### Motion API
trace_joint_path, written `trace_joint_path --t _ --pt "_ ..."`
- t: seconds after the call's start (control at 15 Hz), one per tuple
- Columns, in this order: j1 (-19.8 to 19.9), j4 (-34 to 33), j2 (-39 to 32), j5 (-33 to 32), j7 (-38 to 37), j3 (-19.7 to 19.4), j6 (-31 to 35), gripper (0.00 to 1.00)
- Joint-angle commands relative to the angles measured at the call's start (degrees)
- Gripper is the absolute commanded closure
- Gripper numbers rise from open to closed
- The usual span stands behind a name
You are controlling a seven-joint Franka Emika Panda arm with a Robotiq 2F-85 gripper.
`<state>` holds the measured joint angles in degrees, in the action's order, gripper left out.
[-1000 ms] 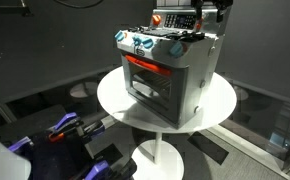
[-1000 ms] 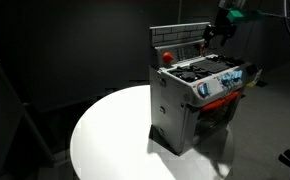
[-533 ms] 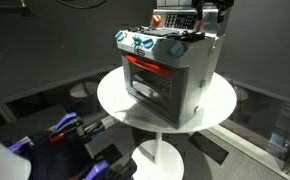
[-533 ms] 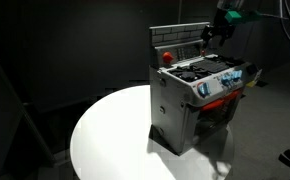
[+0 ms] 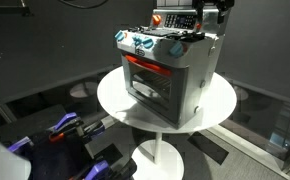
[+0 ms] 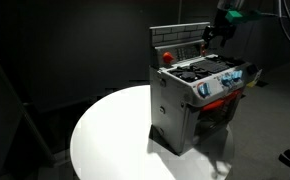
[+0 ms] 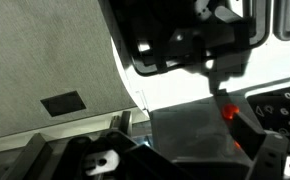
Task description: Press the top button on the right side of the stove.
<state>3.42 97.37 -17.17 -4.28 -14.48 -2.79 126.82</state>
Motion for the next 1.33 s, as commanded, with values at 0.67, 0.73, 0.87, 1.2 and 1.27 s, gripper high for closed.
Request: trace_joint_path --t 0.67,0.73,0.87,1.2,1.27 --pt "0.1 18.3 17.9 0.4 4.6 -0.8 -13.2 0.0" --pt "0.1 19.7 19.4 0.4 5.1 -0.8 -14.3 0.0" --pt "0.1 22.7 22.8 0.1 5.9 -0.7 -17.0 0.0" --pt "0.0 30.1 31.7 -0.7 9.5 -0.4 -20.2 0.0" --pt "0.0 31.7 33.6 -0.9 10.4 -0.3 -19.9 0.0"
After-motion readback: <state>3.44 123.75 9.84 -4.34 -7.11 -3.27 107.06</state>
